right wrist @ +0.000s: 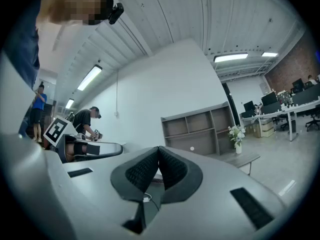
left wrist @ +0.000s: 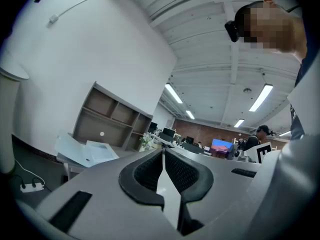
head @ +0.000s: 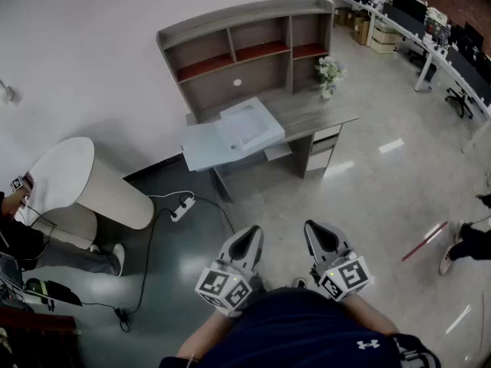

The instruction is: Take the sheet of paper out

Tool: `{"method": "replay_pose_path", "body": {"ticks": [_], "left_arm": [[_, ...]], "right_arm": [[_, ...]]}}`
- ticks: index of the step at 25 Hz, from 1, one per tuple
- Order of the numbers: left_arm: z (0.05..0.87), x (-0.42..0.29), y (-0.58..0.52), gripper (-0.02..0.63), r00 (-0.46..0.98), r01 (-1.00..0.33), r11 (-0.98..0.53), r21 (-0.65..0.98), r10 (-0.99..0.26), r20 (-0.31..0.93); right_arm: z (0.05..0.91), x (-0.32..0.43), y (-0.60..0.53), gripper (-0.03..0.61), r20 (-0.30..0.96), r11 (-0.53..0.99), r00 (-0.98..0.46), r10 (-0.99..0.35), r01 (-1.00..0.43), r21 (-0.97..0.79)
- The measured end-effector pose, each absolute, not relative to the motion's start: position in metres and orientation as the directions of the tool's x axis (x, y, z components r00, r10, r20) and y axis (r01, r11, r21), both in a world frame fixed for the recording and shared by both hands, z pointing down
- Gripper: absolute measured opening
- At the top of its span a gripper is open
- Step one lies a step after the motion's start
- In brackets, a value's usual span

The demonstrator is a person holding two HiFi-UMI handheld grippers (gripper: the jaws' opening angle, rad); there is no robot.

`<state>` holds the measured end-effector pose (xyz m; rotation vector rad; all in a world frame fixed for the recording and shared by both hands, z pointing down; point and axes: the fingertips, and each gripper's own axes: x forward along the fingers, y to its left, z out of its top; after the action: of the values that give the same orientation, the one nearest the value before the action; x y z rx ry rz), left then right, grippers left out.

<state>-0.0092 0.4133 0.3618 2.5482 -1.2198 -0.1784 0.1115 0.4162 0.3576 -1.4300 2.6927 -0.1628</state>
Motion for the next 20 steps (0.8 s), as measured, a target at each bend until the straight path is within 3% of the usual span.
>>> {"method": "replay_pose_path", "body": {"ticks": [20], "left_arm": [[0.373, 0.026, 0.417, 0.029, 0.584, -0.773, -0.529, 0.35, -0.809, 0.067]], "right_arm": [[0.37, 0.145, 0.412, 0.014, -0.016, 0.606, -0.616, -0.788, -0.769, -0.204]]}}
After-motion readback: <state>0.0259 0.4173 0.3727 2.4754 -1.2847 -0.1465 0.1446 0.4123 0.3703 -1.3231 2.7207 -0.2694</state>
